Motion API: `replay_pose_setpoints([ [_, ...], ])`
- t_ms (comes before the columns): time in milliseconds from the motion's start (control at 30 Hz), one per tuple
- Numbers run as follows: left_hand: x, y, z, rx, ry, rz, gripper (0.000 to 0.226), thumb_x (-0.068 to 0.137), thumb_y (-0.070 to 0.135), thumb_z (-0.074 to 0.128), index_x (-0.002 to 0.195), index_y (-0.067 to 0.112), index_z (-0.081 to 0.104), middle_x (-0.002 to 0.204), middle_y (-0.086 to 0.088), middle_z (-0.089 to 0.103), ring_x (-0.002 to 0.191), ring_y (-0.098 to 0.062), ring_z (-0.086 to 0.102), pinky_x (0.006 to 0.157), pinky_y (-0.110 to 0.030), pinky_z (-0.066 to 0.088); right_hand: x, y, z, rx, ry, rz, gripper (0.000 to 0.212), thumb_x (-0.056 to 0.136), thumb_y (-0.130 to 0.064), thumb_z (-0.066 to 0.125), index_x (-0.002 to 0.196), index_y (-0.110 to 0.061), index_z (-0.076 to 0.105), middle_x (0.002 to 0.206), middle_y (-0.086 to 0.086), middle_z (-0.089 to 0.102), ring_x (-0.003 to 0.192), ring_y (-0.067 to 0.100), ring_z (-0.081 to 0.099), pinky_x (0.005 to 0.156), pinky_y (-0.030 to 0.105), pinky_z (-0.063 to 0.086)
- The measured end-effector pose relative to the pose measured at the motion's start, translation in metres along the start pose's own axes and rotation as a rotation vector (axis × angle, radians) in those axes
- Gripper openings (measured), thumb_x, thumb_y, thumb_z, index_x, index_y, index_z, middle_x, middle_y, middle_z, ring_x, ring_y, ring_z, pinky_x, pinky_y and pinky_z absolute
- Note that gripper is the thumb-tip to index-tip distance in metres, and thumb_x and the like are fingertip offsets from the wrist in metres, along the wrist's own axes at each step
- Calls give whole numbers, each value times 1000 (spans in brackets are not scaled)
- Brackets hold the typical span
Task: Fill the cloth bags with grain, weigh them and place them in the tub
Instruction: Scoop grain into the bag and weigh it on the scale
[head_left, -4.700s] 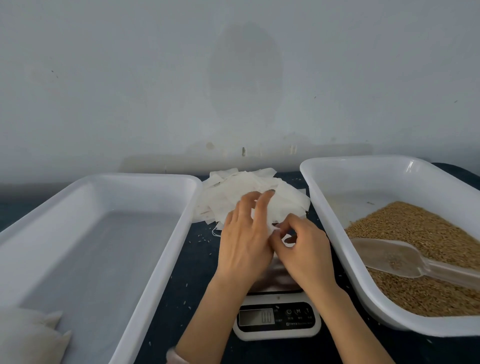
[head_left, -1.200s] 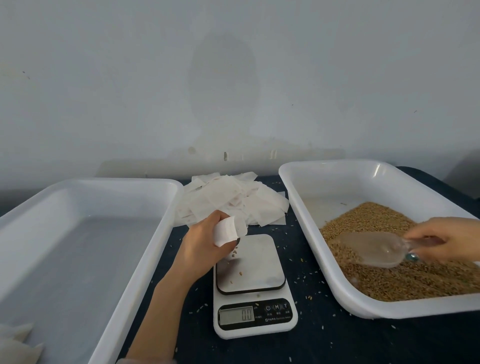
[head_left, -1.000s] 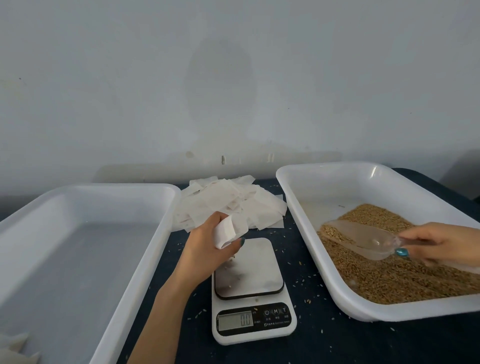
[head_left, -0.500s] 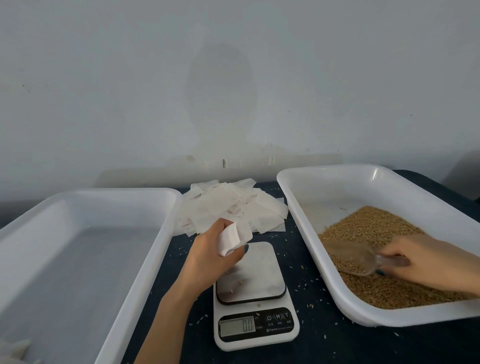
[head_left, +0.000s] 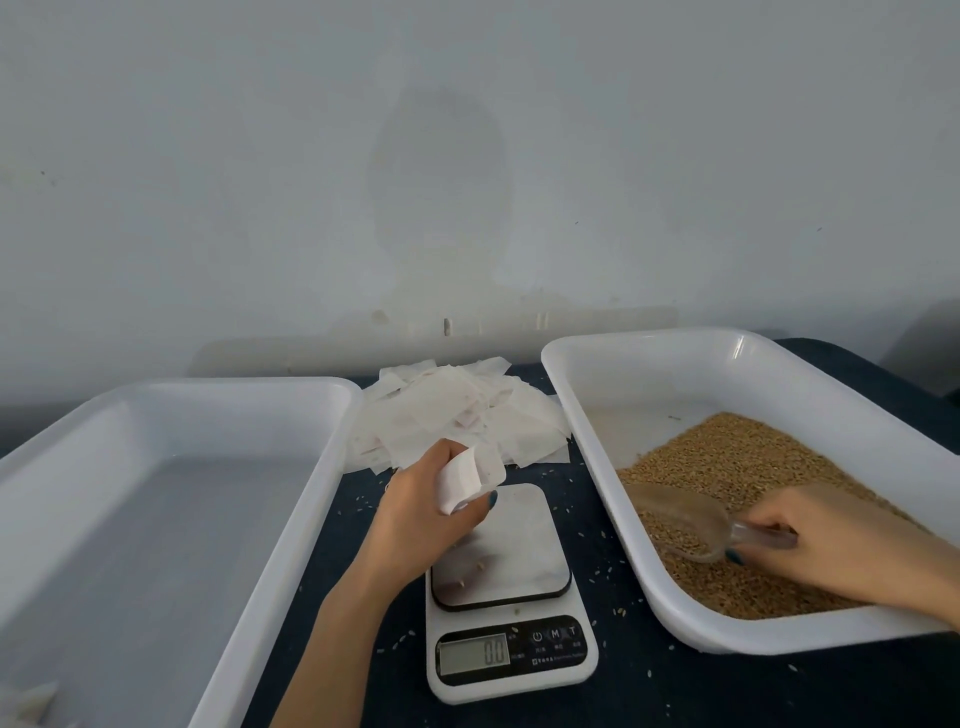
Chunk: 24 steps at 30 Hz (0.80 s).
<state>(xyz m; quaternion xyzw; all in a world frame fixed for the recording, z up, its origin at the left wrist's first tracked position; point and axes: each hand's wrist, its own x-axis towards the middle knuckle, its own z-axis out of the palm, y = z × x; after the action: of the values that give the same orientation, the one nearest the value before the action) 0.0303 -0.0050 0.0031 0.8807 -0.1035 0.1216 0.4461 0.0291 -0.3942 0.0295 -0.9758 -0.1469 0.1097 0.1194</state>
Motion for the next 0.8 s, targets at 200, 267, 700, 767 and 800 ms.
replay_pose_setpoints([
  [200, 1, -2, 1, -24, -5, -17, 32, 81, 41, 75, 97, 48, 47, 92, 34, 57, 87, 8, 56, 59, -10, 45, -2, 11, -36, -240, 117, 100, 16, 93, -54, 49, 88, -51, 65, 68, -7, 67, 53, -1, 62, 47, 15, 50],
  [267, 1, -2, 1, -24, -3, -12, 34, 81, 40, 75, 96, 51, 47, 91, 33, 58, 86, 7, 57, 57, -10, 45, -3, 11, -46, -403, 166, 129, 11, 94, -51, 52, 86, -57, 57, 62, -9, 62, 49, -4, 59, 39, 10, 40],
  [700, 0, 0, 0, -17, 0, -15, 33, 75, 51, 70, 98, 52, 46, 95, 32, 59, 89, 8, 56, 61, -7, 43, -11, 3, -27, -6, -84, 39, 32, 78, -70, 53, 85, -46, 73, 82, -9, 72, 71, 13, 68, 70, 36, 55],
  [767, 0, 1, 0, -20, -3, -14, 34, 76, 50, 71, 98, 53, 46, 96, 32, 58, 90, 8, 55, 62, -6, 43, -21, 10, -34, 124, -91, 54, 37, 74, -67, 54, 92, -43, 75, 83, -1, 74, 69, 18, 68, 67, 37, 57],
  [800, 0, 2, 0, -21, -8, -12, 35, 77, 50, 72, 99, 53, 45, 97, 32, 58, 91, 8, 55, 63, -6, 42, -24, 14, -37, 218, -89, 73, 35, 75, -63, 58, 96, -41, 76, 79, 4, 73, 62, 19, 67, 60, 34, 57],
])
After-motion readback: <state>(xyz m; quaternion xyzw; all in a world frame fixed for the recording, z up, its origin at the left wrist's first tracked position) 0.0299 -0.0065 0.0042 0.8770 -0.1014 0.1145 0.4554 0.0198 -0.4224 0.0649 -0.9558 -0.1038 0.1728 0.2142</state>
